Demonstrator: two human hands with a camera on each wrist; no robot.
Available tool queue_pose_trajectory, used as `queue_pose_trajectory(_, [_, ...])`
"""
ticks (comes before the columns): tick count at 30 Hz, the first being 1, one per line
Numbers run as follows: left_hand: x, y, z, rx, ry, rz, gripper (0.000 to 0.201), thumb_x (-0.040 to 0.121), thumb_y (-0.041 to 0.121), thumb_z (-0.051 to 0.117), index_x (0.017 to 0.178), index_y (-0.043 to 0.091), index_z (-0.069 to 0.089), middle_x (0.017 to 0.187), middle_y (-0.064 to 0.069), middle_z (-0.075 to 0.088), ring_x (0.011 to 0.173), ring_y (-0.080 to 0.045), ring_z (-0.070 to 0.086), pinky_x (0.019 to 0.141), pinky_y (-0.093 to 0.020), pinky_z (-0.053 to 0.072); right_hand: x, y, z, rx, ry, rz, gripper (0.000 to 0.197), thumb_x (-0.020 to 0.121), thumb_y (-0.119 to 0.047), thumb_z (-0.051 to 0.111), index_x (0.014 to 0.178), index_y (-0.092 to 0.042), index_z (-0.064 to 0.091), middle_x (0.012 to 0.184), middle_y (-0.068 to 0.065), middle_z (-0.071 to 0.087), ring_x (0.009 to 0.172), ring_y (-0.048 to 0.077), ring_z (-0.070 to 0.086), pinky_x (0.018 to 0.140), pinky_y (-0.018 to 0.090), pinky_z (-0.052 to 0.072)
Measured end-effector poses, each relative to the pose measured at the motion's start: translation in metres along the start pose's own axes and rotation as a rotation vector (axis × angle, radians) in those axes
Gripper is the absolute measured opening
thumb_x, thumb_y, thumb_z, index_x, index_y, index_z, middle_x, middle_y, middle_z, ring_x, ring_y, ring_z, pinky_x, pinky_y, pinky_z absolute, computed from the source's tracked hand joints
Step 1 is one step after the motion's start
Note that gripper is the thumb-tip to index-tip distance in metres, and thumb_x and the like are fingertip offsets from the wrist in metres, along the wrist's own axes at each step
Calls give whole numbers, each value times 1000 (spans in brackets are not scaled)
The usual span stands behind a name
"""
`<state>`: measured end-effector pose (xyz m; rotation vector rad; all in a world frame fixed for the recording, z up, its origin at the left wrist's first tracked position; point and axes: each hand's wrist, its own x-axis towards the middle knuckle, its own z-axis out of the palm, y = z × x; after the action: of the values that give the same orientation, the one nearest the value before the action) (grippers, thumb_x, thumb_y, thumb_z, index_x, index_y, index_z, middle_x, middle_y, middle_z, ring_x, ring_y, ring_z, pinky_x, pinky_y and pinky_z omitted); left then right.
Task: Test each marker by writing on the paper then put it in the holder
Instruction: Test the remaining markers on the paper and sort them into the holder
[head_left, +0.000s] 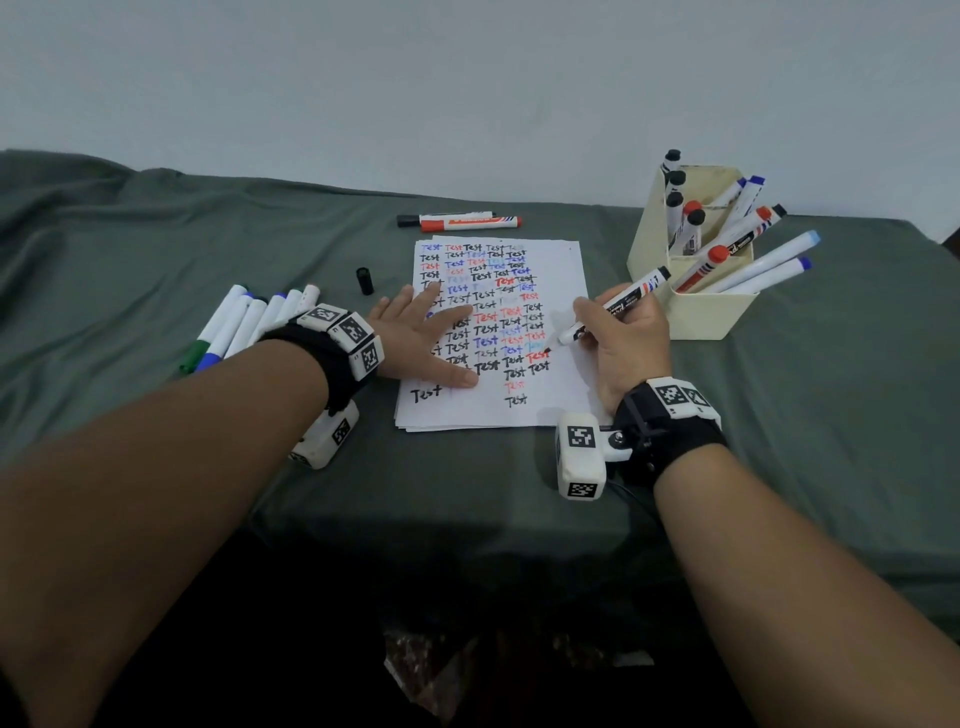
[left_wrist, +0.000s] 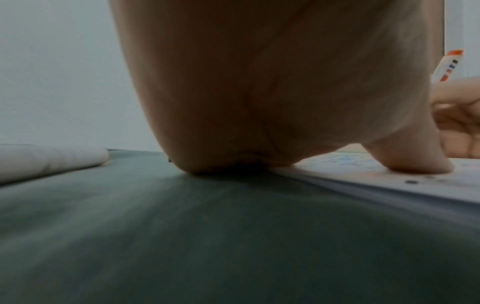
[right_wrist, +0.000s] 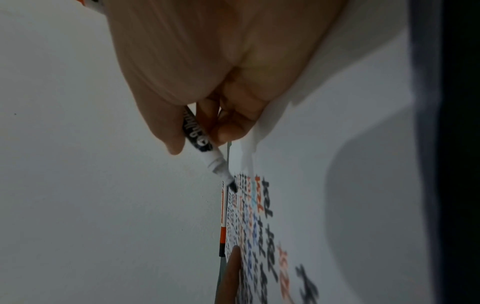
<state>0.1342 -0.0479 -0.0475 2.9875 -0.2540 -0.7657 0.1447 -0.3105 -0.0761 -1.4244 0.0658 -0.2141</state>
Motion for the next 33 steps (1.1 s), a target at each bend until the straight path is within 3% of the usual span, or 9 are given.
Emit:
queue_pose_trajectory(5, [-1,-2,-1,3,72,-4,113,58,100,39,152,53,-1,166,9,-16,153,-27,-11,121,-55,0,-2,-2,0,71,-28,17,31,73,-29,88,85,-20,61,68,-3,64,58,14,60,56,26,52])
queue_pose_trajectory(8, [-2,0,-3,45,290,-13,98,68,95,28,153,47,19,166,4,8,151,-27,10,118,-56,13,-2,-1,0,74,-42,15,27,79,-21,87,88,-18,62,69,-3,67,59,13,63,57,26,54])
queue_pose_trajectory(12, [-2,-7,-10,132,578,-147,69,87,75,44,146,41,35,162,-7,20,147,-34,18,116,-54,18,-2,-2,1,122,-40,64,15,88,-15,80,92,-13,66,72,1,71,63,14,66,63,30,56])
queue_pose_trajectory(15, [1,-14,-12,119,537,-329,59,95,58,47,149,37,33,163,-15,14,149,-40,11,118,-54,13,-5,-9,3,256,-67,137,7,95,-14,71,95,-7,73,82,9,75,72,18,70,66,28,58])
queue_pose_trajectory(17, [3,-17,-12,126,508,-397,51,99,48,47,146,32,39,157,-17,27,144,-39,24,115,-51,23,-7,-13,4,296,-86,153,8,96,-10,68,96,-6,74,88,14,75,77,21,72,66,27,56])
queue_pose_trajectory(20, [3,-20,-14,145,493,-412,33,98,25,50,129,17,56,133,-14,53,122,-34,50,98,-45,44,-11,-15,4,287,-101,162,11,96,-6,67,104,-1,73,96,21,74,81,24,71,71,29,55])
queue_pose_trajectory(24, [1,-21,-19,69,517,-430,23,90,2,51,107,7,66,117,-16,63,107,-34,63,86,-41,54,-10,-14,3,259,-106,149,20,95,-5,68,112,4,71,100,27,73,86,28,69,77,32,55])
queue_pose_trajectory(27, [3,-22,-24,-19,536,-377,24,94,3,49,107,6,69,113,-13,68,104,-31,65,89,-39,54,-10,-13,3,247,-126,134,13,94,-3,68,106,-5,75,93,22,76,80,25,69,76,31,57])
queue_pose_trajectory(33, [4,-6,-26,-181,590,-101,33,101,5,48,131,14,59,117,-5,66,104,-21,61,79,-25,41,-8,-12,1,202,-162,95,16,90,0,72,96,-14,73,91,21,77,80,27,73,73,32,58])
